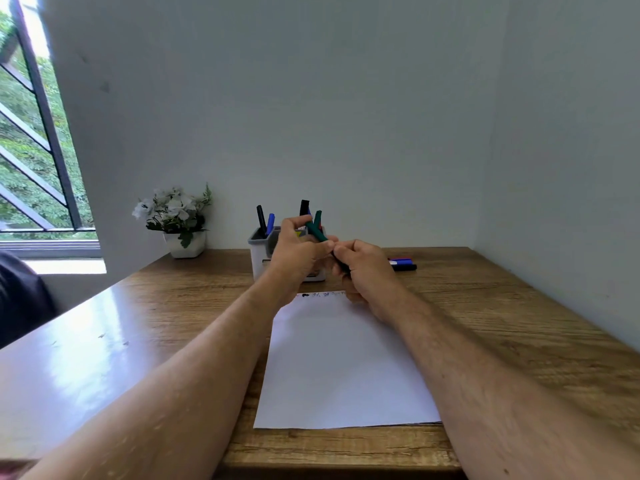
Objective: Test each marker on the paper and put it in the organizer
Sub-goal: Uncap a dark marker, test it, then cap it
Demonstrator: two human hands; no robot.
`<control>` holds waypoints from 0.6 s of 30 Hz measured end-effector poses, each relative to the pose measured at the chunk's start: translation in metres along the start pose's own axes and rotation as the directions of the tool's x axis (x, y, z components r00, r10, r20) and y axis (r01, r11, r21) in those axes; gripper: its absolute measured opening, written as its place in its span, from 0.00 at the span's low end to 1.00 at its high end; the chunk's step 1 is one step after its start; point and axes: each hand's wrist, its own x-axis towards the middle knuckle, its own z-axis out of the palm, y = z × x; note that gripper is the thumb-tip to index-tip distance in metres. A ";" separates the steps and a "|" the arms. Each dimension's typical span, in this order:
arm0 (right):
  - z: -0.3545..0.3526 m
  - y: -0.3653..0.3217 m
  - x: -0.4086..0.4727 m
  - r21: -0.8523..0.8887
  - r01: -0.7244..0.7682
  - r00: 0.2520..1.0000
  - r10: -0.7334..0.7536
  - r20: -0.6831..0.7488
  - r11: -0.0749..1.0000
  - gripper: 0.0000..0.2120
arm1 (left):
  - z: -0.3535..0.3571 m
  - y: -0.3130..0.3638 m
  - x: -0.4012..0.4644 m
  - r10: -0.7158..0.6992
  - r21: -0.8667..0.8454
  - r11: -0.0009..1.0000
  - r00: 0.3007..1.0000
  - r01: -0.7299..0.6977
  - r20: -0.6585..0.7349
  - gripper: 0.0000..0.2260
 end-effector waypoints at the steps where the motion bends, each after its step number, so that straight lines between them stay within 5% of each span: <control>1: 0.000 0.001 0.000 -0.036 0.017 1.000 -0.017 0.002 0.999 0.09 | 0.000 0.000 0.001 0.022 0.029 0.999 1.000 -0.022 -0.017 0.24; 7: 0.004 0.009 -0.002 -0.190 0.061 0.998 -0.064 -0.011 0.980 0.09 | -0.014 0.015 0.003 0.262 0.038 0.965 0.944 -0.259 -0.201 0.22; 12: 0.003 0.011 -0.002 -0.267 0.038 0.998 -0.052 -0.043 0.963 0.10 | -0.031 0.021 0.012 0.400 0.105 0.911 0.796 -0.398 -0.454 0.23; 18: 0.005 0.009 -0.005 -0.332 0.045 0.999 -0.045 0.008 0.942 0.07 | -0.039 0.022 0.020 0.659 0.402 0.752 0.597 -0.522 -0.458 0.20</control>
